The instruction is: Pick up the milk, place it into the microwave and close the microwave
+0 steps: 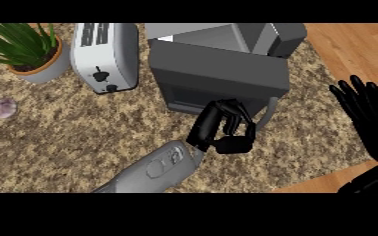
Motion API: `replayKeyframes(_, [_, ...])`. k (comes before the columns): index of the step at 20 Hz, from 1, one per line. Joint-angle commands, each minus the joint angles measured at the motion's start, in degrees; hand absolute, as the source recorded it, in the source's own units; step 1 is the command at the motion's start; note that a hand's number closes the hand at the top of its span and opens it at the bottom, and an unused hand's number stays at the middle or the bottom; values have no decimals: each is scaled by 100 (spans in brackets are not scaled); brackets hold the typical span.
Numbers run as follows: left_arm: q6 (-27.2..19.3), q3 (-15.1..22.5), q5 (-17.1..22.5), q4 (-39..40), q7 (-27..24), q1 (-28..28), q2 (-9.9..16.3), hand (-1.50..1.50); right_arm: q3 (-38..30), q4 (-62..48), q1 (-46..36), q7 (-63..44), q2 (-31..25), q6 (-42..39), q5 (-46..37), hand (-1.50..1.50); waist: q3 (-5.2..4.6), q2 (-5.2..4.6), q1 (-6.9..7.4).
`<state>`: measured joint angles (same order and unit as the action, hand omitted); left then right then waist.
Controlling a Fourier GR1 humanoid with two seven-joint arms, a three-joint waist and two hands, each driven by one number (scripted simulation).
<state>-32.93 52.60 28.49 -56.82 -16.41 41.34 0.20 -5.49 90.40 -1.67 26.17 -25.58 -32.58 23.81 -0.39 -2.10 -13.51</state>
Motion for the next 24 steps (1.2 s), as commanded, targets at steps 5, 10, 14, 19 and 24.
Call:
replayKeyframes(5, [-267, -544, 789, 472, -29, 761, -19, 150, -39, 228, -168, -309, -192, -224, 485, -150, -1, -135, -334])
replayKeyframes(10, [-260, -999, 1259, 578, -540, 920, -20, 150, -30, 294, -210, -453, -189, -246, 750, -150, -13, -206, -379])
replayKeyframes(14, [-179, -1122, 1518, 851, -696, 1132, -20, 150, -87, 338, -309, -632, -323, -240, 909, -150, -5, -236, -454])
replayKeyframes(19, [-100, -1214, 1751, 1107, -963, 1193, -20, 150, -128, 498, -419, -727, -445, -290, 1071, -150, -4, -254, -535])
replayKeyframes(24, [-83, -1140, 1896, 1195, -1172, 1266, -20, 150, -164, 544, -551, -882, -577, -293, 1224, -150, 1, -284, -616])
